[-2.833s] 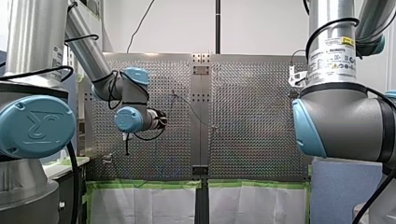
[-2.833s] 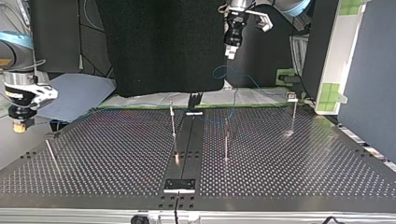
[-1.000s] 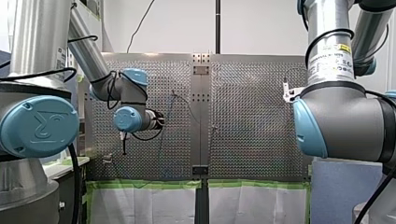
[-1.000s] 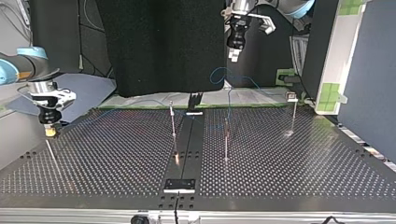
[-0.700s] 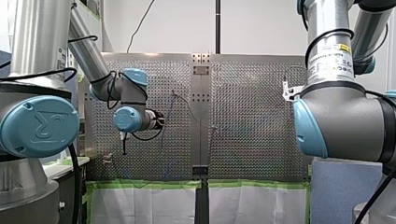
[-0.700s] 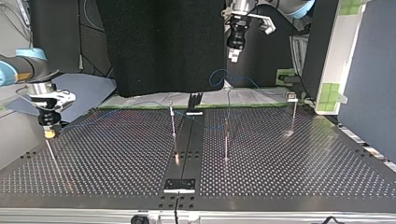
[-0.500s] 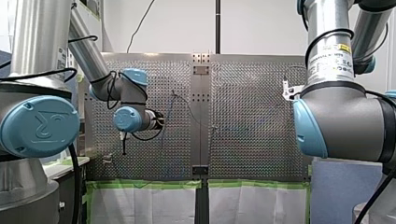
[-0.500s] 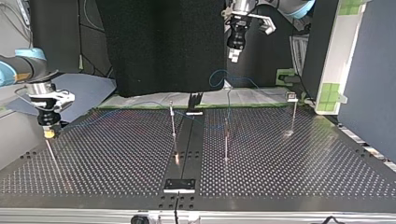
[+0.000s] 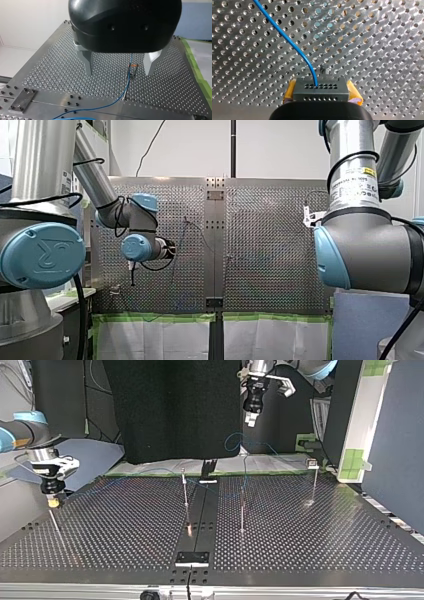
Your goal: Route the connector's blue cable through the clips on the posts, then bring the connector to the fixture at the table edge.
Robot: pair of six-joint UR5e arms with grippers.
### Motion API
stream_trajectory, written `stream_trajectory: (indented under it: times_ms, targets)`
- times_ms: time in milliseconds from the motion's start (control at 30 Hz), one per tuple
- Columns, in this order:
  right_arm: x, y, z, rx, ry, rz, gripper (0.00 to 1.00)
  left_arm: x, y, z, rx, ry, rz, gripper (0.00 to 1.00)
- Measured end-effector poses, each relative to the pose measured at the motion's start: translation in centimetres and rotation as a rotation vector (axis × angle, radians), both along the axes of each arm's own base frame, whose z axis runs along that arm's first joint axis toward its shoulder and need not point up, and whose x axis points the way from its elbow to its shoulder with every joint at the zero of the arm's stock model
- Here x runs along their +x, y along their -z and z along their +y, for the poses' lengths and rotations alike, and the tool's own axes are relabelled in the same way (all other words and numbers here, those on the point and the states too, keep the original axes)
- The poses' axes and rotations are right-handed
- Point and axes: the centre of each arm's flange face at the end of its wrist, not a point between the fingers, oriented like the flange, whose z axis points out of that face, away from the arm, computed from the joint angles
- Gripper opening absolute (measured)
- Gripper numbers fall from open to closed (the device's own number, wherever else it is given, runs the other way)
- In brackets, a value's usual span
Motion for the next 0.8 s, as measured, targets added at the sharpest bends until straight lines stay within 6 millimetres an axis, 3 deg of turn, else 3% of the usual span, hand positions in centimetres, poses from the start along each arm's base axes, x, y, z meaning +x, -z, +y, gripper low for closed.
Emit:
stream_trajectory:
  times_ms: [800]
  targets:
    - [-0.07,-0.3,-0.29,-0.013,-0.016,0.006,0.0,0.16,-0.04,0.06,0.006,-0.004,0.005,1.0]
